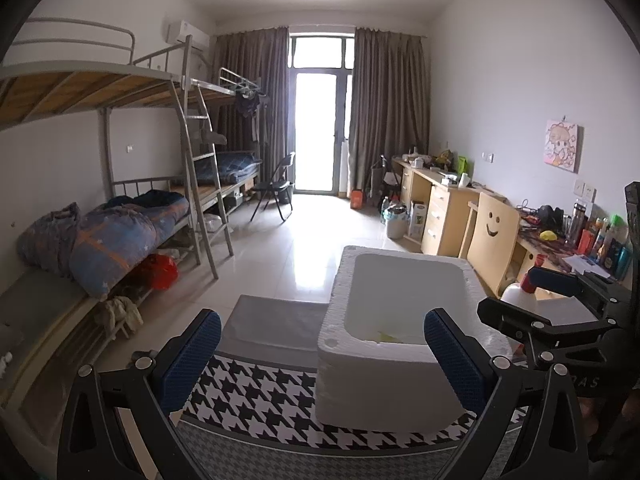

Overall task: Organize soft objects
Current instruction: 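Withdraw both open tools from the foam box back toward the table, then move both tools over the yellow brush, white tissues and grey cloth bag, then lower the left tool onto the white tissues and close it, then grasp the grey cloth with the right tool while the left tool holds the tissues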

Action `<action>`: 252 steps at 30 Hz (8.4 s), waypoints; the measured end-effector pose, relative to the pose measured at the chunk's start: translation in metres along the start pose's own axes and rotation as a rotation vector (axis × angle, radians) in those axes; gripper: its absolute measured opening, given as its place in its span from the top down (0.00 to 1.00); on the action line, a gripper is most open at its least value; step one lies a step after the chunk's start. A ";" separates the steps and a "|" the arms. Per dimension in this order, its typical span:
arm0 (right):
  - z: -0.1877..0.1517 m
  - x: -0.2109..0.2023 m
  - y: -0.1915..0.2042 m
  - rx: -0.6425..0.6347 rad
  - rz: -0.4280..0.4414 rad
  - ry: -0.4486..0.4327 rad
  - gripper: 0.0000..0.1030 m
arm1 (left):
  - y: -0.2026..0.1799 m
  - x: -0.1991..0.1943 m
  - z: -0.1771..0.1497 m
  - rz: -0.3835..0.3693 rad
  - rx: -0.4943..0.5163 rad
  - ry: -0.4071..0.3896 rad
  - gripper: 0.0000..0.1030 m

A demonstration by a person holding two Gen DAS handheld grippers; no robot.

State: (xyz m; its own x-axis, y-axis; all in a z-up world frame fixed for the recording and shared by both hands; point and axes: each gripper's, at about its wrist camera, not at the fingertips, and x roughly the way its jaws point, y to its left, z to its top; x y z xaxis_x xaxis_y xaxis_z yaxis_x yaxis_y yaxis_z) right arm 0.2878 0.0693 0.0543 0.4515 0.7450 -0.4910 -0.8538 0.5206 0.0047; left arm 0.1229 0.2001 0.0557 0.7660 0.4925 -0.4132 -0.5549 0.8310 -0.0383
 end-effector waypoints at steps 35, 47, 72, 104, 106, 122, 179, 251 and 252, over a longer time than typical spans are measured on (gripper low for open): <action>-0.033 -0.077 -0.020 0.059 -0.061 -0.083 0.02 | -0.048 -0.052 -0.015 -0.107 0.067 -0.043 0.01; -0.054 -0.113 -0.029 0.080 -0.084 -0.113 0.02 | -0.062 -0.072 -0.024 -0.166 0.080 -0.064 0.01; -0.090 -0.163 -0.045 0.117 -0.159 -0.167 0.02 | -0.088 -0.098 -0.044 -0.296 0.101 -0.098 0.01; -0.142 -0.195 -0.058 0.177 -0.266 -0.170 0.02 | -0.119 -0.098 -0.086 -0.424 0.128 -0.045 0.01; -0.146 -0.197 -0.061 0.180 -0.272 -0.168 0.02 | -0.121 -0.098 -0.087 -0.434 0.134 -0.042 0.01; -0.167 -0.203 -0.069 0.202 -0.317 -0.152 0.02 | -0.142 -0.089 -0.104 -0.481 0.148 0.025 0.01; -0.239 -0.181 -0.101 0.315 -0.363 0.042 0.02 | -0.197 -0.020 -0.174 -0.569 0.289 0.354 0.09; -0.269 -0.149 -0.093 0.348 -0.260 0.203 0.32 | -0.180 -0.042 -0.170 -0.641 0.284 0.349 0.92; -0.270 -0.148 -0.093 0.350 -0.259 0.206 0.32 | -0.180 -0.042 -0.170 -0.639 0.281 0.350 0.92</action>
State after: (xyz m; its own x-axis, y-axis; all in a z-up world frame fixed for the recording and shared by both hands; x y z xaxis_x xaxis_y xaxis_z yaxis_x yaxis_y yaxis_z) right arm 0.2306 -0.2018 -0.1084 0.5471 0.4921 -0.6771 -0.5655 0.8137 0.1344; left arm 0.1356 -0.0140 -0.0752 0.7365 -0.1755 -0.6532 0.0983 0.9833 -0.1533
